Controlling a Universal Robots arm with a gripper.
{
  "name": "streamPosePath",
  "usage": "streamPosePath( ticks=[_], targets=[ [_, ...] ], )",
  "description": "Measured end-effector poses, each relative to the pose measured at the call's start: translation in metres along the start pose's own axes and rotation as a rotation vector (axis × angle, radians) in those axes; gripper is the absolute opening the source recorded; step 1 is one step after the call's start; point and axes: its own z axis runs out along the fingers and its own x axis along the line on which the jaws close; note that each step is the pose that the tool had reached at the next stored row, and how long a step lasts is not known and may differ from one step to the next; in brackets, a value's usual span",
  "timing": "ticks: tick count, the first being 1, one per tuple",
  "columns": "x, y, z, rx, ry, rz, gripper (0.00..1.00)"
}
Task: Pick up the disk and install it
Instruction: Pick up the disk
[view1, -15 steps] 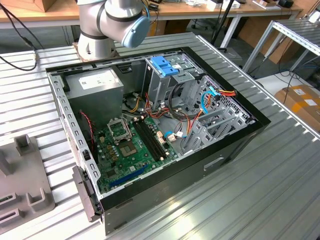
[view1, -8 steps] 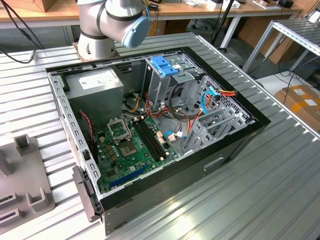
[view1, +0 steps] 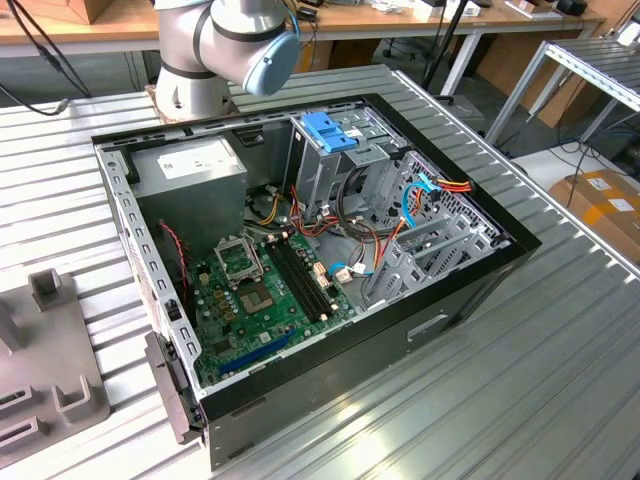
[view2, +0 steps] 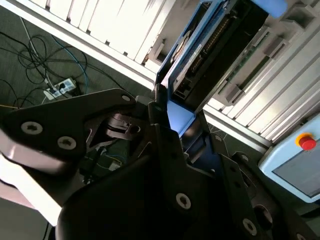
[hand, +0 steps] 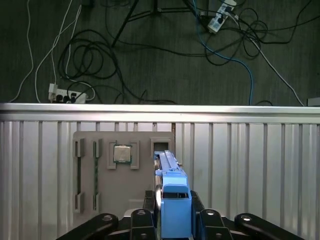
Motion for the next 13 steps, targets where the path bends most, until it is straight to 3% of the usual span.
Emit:
streamPosePath(
  ticks=[5,9,13],
  targets=[
    [0.0,0.0,-0.0016,-0.0003,0.0001,0.0,0.36],
    [-0.0002,0.0002,-0.0167,0.0,0.0,0.0,0.36],
    [-0.0003,0.0003,-0.0232,-0.0001,0.0,0.0,0.36]
  ],
)
